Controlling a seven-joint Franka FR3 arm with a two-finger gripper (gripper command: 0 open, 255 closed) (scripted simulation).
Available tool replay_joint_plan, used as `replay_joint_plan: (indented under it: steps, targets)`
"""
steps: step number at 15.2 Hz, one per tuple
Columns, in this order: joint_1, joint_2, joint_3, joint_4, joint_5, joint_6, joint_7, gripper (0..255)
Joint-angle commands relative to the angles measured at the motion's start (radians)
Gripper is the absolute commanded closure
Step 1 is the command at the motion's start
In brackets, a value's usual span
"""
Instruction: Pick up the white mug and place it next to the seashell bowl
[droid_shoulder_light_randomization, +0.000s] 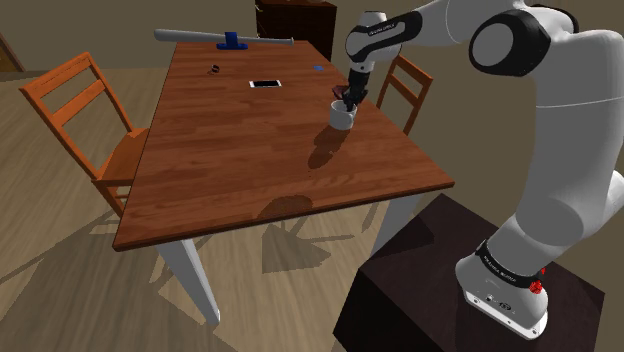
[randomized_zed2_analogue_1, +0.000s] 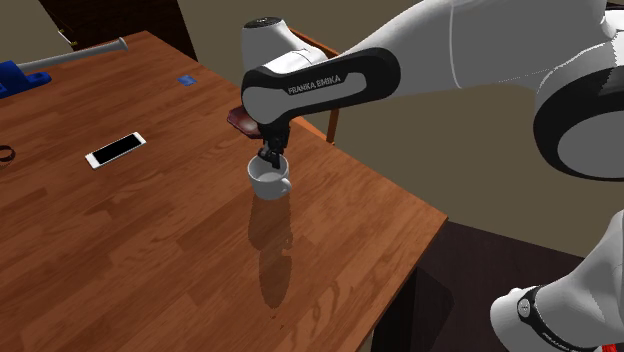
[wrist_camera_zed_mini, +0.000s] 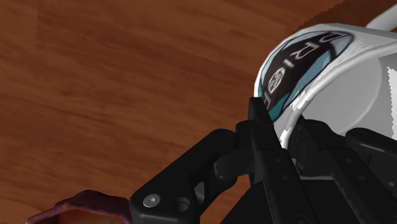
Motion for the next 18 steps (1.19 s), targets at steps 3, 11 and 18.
replay_joint_plan:
  steps: [3, 11, 18]
  targets:
    - [0.0, 0.0, 0.0, 0.0, 0.0, 0.0, 0.0, 0]
    - [-0.004, -0.036, -0.003, 0.073, -0.004, -0.108, 0.003, 0]
    - [-0.004, -0.036, -0.003, 0.073, -0.004, -0.108, 0.003, 0]
